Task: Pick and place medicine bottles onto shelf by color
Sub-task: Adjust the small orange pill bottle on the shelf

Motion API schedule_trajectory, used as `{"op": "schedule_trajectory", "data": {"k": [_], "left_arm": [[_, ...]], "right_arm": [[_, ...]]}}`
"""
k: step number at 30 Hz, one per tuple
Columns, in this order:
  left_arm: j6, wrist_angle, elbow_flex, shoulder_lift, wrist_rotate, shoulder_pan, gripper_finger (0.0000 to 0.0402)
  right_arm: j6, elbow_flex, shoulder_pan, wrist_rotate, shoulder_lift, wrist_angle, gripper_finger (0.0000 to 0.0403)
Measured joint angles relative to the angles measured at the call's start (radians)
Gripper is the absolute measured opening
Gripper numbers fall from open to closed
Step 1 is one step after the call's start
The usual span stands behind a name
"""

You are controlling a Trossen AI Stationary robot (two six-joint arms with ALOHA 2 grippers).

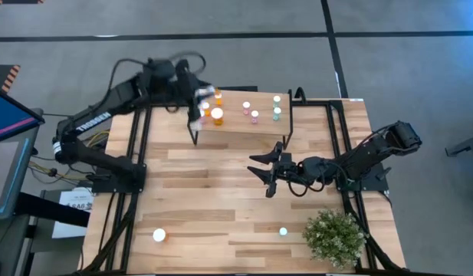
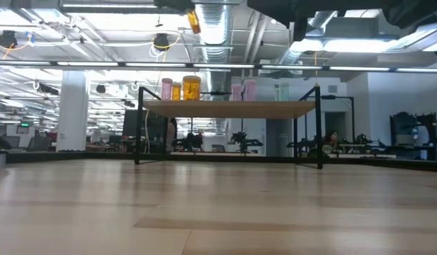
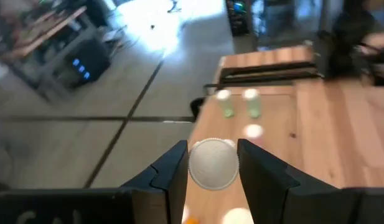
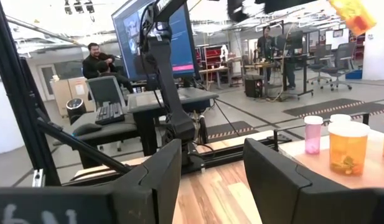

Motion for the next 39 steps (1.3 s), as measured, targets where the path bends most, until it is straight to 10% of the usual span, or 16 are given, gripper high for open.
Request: {"op": "schedule_trajectory", "data": {"k": [39], "left_arm": [[0.011,-0.072,-0.089,0.196,0.226,0.368,0.0119]], "right_arm": [[0.048,0.000,-0.017,-0.009,0.001,-0.044,0.0196]]}}
